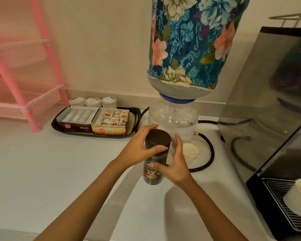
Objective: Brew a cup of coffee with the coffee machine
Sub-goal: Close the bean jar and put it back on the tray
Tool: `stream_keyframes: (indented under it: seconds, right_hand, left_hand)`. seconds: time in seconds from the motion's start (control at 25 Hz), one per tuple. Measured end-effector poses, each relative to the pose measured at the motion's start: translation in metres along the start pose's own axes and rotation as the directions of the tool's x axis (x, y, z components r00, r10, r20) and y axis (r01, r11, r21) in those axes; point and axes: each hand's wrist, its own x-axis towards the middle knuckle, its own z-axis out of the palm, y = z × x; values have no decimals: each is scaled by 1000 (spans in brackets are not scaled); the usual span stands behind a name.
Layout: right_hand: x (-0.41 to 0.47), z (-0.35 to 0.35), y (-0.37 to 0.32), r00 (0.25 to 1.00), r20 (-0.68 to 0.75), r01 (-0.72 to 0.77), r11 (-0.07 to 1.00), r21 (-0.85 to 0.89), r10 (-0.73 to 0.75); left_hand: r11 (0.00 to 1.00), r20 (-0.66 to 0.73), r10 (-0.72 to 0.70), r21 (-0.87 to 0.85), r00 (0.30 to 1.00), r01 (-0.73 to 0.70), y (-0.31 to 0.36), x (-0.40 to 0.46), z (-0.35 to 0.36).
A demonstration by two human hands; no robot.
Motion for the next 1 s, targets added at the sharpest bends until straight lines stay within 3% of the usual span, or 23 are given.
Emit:
stream_keyframes:
  seconds: [0.12, 0.32, 0.52, 0.72, 0.92, 1.0]
  right_hand:
    - [-3, 24, 5, 995, -38, -82, 987, 135, 88]
    - [-6, 45, 6, 950, -310, -31, 999, 17, 34]
    - [-3, 48, 2, 929, -370, -22, 996, -83, -10]
    - [3, 50, -12, 933, -338, 78, 986, -150, -125]
    - [17, 35, -50, 969, -244, 1, 990, -140, -36]
    - [22, 29, -59, 974, -226, -10, 993, -118, -17]
  left_hand:
    - [999, 42, 50, 2, 998, -50, -4, 3, -4]
    - [989, 151, -38, -135, 988, 59, -19, 10, -29]
    - [973, -71, -114, -208, 991, 97, -25, 8, -50]
    - [998, 157, -24, -57, 987, 34, 12, 5, -33]
    - [996, 117, 4, -91, 993, 6, 17, 21, -72]
    - [997, -3, -31, -77, 1000, 31, 15, 23, -95]
